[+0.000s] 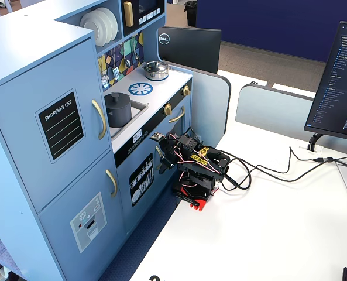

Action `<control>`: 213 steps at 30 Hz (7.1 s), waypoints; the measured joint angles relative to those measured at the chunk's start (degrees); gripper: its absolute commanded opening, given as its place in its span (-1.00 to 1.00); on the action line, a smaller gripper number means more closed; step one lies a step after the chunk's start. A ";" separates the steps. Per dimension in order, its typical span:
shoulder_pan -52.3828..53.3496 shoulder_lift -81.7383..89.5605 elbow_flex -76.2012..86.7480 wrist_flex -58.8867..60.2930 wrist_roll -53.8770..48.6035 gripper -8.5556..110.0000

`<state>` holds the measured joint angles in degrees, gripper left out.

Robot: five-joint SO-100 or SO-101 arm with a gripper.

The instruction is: Take off the lid from the gray recipient and place it on the counter

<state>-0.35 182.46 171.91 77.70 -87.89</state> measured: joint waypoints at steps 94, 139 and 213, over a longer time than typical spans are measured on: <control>3.25 -61.00 -61.61 -68.38 -3.60 -0.60; 30.23 -63.63 -60.38 -76.46 -2.29 -0.86; 6.06 -16.96 -45.44 -10.02 8.09 -0.86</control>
<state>5.71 165.50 126.47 67.68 -79.80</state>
